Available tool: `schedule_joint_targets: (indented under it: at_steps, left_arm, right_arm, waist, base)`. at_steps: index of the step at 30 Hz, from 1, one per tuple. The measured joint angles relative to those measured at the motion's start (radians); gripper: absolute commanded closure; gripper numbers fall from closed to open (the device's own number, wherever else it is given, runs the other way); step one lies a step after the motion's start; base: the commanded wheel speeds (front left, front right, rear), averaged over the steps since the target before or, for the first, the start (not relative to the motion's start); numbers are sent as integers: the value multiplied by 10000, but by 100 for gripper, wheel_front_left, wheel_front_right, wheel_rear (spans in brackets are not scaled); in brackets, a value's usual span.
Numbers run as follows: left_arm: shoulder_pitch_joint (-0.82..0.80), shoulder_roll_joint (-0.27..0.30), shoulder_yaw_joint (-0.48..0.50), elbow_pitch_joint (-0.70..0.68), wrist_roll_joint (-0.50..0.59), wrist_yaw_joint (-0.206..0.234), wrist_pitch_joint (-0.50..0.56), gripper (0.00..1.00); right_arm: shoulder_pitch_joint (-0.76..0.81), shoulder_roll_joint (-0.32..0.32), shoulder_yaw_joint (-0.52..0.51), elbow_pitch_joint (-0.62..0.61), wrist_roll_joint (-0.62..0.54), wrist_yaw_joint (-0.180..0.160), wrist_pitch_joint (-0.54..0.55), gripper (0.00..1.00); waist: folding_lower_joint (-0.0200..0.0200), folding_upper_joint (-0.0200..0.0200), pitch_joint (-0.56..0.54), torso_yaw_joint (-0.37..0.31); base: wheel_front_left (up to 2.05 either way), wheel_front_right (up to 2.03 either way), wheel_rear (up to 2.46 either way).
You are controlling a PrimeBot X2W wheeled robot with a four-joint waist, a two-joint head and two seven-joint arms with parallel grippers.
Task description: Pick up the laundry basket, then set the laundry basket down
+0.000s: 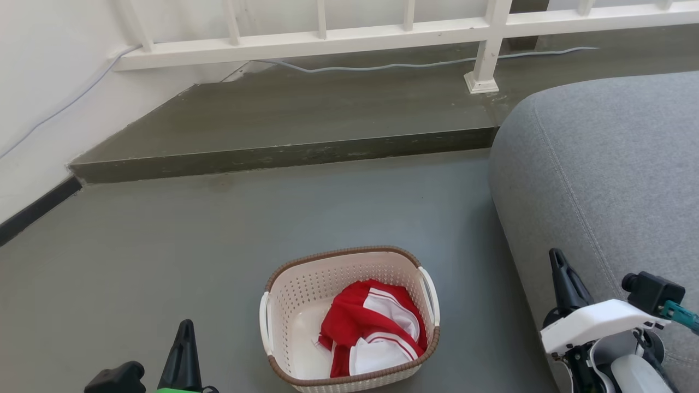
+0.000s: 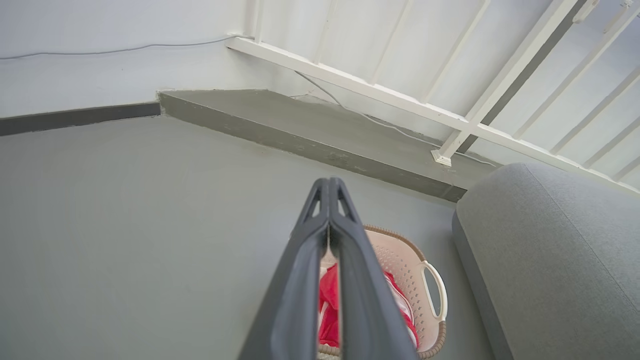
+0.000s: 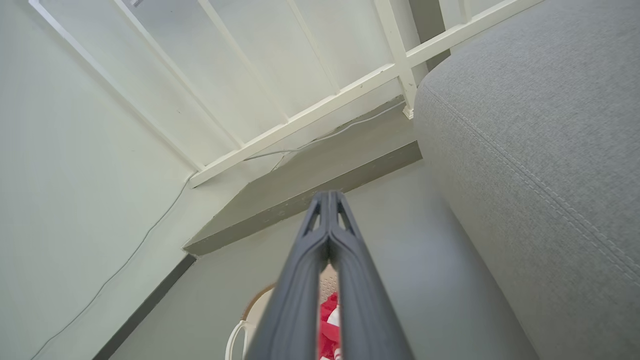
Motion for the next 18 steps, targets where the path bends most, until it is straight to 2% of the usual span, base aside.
schedule_joint_targets:
  at_steps: [18]
  left_arm:
    - [-454,234,384,297,-2725,-428,600,100]
  right_arm:
    - [-136,104,-698,19,2347,295,633,100]
  waist:
    - [0,0,17,183]
  base:
    - [0,0,0]
